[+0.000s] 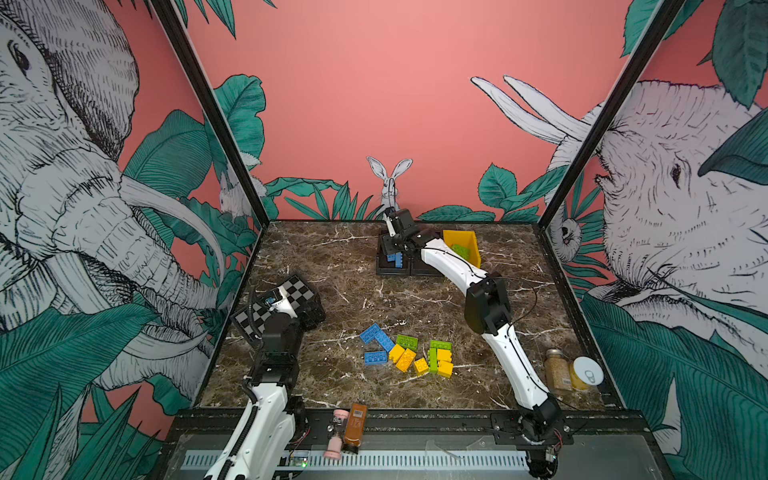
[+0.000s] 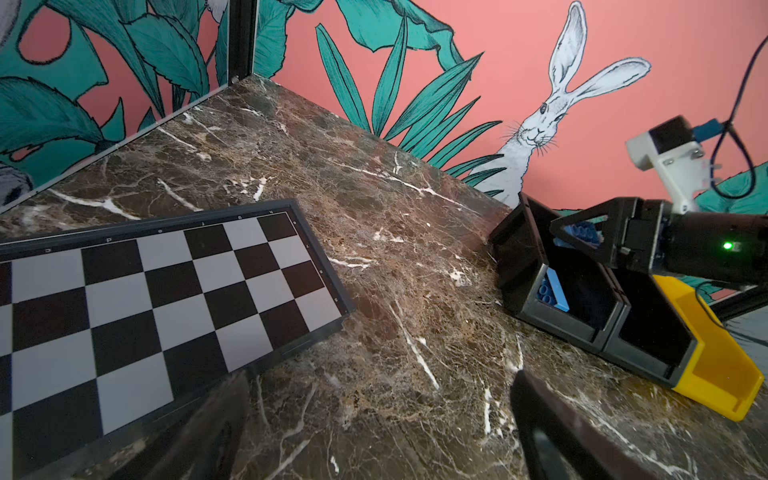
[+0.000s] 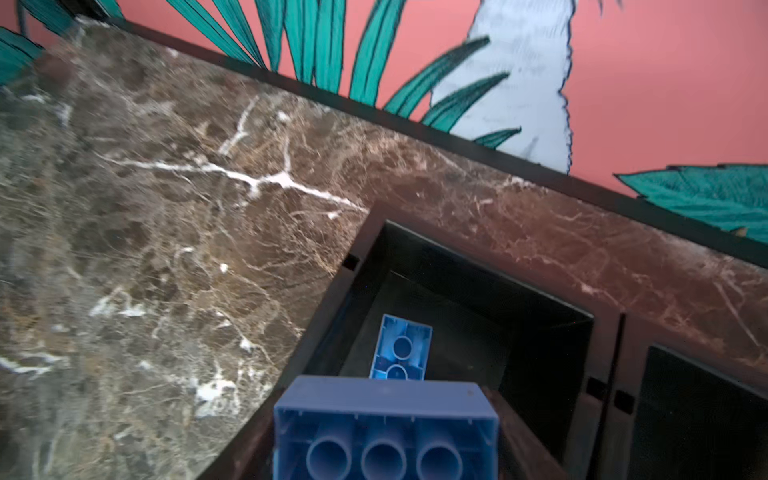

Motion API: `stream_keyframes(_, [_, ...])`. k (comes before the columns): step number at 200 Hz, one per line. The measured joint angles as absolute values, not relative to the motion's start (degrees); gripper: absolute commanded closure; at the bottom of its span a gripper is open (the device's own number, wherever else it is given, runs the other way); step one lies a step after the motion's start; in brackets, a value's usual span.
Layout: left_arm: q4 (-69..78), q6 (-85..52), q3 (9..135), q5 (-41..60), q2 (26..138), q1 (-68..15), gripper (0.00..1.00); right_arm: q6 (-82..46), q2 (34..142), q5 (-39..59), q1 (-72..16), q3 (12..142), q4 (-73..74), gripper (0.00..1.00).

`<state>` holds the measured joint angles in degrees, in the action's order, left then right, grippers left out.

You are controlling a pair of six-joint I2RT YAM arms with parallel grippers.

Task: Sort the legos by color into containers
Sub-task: 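Carry the blue brick with the right gripper and release it into the black bin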

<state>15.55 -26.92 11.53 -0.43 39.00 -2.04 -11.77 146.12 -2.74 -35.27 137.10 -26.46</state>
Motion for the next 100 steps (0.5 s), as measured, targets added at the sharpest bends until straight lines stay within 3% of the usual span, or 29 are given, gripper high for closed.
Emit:
stream_keyframes(49, [15.6, -26.9, 11.5, -0.4, 39.0, -2.0, 0.01, -11.6, 146.3, -3.5, -35.1, 137.1, -26.6, 0.17])
stream_keyframes(72, [15.6, -26.9, 11.5, -0.4, 39.0, -2.0, 0.01, -10.8, 146.3, -3.8, -35.1, 137.2, -27.3, 0.12])
stream_keyframes(100, [15.6, -26.7, 11.5, -0.1, 39.0, -2.0, 0.01, -9.6, 144.4, -2.6, -35.1, 134.9, -28.5, 0.14])
